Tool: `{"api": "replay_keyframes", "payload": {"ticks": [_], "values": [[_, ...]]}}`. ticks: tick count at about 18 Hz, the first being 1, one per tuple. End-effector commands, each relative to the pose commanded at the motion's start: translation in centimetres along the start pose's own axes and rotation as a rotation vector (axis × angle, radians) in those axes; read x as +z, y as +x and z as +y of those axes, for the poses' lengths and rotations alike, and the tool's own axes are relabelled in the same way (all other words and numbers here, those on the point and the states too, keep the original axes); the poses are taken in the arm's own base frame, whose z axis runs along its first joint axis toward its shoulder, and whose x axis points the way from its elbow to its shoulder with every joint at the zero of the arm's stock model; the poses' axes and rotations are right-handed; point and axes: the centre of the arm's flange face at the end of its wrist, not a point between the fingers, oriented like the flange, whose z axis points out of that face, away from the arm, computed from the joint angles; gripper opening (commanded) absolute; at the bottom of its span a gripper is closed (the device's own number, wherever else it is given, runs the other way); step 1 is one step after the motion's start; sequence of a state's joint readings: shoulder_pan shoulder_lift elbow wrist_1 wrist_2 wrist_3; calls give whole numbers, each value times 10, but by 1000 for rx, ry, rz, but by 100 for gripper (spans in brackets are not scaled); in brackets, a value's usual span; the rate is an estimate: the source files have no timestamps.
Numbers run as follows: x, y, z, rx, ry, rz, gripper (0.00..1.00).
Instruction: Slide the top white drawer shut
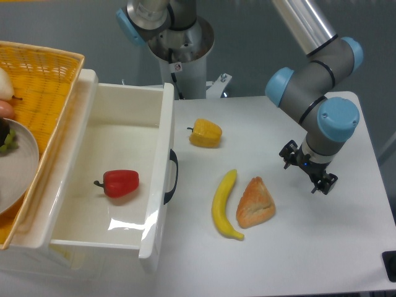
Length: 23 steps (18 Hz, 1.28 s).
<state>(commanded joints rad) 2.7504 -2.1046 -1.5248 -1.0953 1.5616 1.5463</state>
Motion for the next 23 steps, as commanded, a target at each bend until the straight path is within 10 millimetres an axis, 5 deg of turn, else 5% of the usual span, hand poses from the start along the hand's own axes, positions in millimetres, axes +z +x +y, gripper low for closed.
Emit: {"api": "replay_keyframes", "payload": {"ticks": [6,16,23], "values": [[-7,-2,-8,-20,5,-17,100],[-42,7,-39,-332,89,-51,100],[-35,27,-54,-565,143,33,100]]}}
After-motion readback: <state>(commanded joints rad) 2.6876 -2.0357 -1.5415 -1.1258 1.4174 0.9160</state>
